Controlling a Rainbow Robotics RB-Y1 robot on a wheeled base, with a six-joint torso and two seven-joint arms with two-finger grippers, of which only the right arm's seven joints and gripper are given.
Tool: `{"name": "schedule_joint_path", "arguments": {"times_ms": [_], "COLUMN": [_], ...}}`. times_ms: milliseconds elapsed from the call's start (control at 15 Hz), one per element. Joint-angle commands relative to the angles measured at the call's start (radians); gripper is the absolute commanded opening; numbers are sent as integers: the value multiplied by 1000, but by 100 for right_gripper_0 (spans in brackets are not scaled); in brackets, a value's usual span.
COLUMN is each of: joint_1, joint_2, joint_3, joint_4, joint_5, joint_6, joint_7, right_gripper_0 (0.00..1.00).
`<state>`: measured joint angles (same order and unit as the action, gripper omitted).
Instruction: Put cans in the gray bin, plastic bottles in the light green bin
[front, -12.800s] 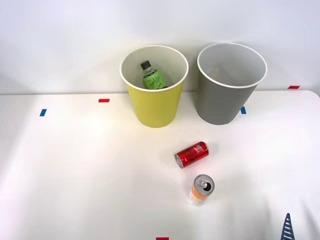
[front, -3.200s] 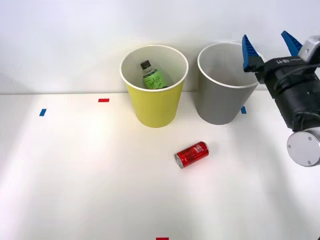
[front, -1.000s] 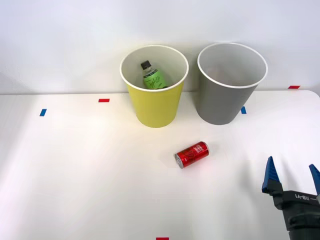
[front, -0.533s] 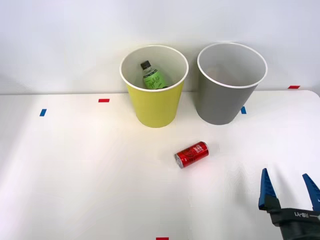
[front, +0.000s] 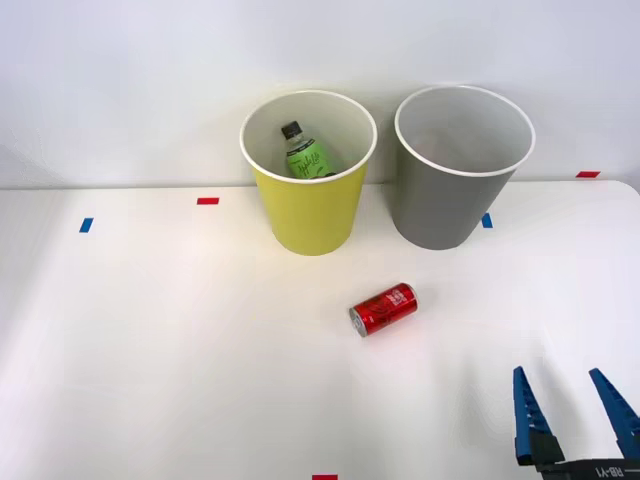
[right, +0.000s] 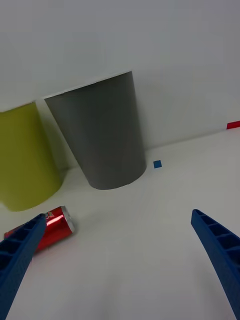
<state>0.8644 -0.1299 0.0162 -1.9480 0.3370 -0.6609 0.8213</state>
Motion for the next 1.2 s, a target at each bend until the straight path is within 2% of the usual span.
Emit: {"name": "schedule_joint_path", "arguments": {"times_ms": [67, 867, 1000, 1200], "joint_1": [33, 148, 153, 153], "joint_2": [-4, -4, -4, 6], "joint_3": [-4, 19, 27, 44], "joint_4": [1, 1, 1, 18], "joint_5": [19, 8, 11, -21], "joint_6": [-8, -79, -92, -92], "joint_7": [-34, -25, 9, 167], "right_gripper_0": [100, 100, 100, 100]}}
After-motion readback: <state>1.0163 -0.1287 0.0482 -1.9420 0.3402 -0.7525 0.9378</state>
